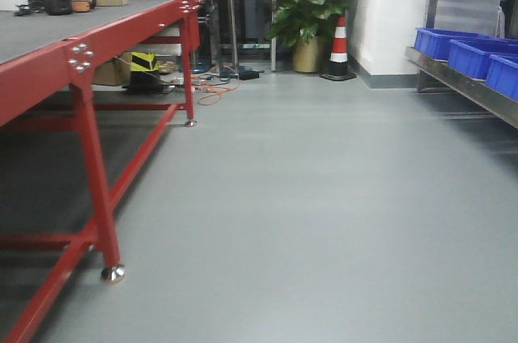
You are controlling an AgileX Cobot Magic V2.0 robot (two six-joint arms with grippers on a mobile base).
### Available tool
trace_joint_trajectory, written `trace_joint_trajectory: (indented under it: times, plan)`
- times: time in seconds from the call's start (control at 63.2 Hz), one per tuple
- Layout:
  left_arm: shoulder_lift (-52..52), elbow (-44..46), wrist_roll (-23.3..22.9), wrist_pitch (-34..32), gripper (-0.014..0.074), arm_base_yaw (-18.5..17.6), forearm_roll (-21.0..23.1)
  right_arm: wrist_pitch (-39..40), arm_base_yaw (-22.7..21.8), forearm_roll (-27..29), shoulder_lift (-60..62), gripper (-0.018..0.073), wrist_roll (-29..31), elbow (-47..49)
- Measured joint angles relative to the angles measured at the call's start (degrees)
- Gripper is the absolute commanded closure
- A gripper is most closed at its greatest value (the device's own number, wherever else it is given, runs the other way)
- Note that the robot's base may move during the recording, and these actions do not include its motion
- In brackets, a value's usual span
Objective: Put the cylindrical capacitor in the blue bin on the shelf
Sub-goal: 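Drive the base away from the table holding both cylinders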
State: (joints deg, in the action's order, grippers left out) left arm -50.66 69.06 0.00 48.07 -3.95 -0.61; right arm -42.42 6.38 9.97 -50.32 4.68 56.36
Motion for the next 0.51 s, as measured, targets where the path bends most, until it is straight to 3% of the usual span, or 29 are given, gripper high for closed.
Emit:
trace_joint_trajectory:
  times: [0.506]
  plan:
    - [0.00,0.00,0.00,-0.25,0.0707,0.00,0.00,0.00,0.00,0.00,0.00,0.0721,0.00,0.00]
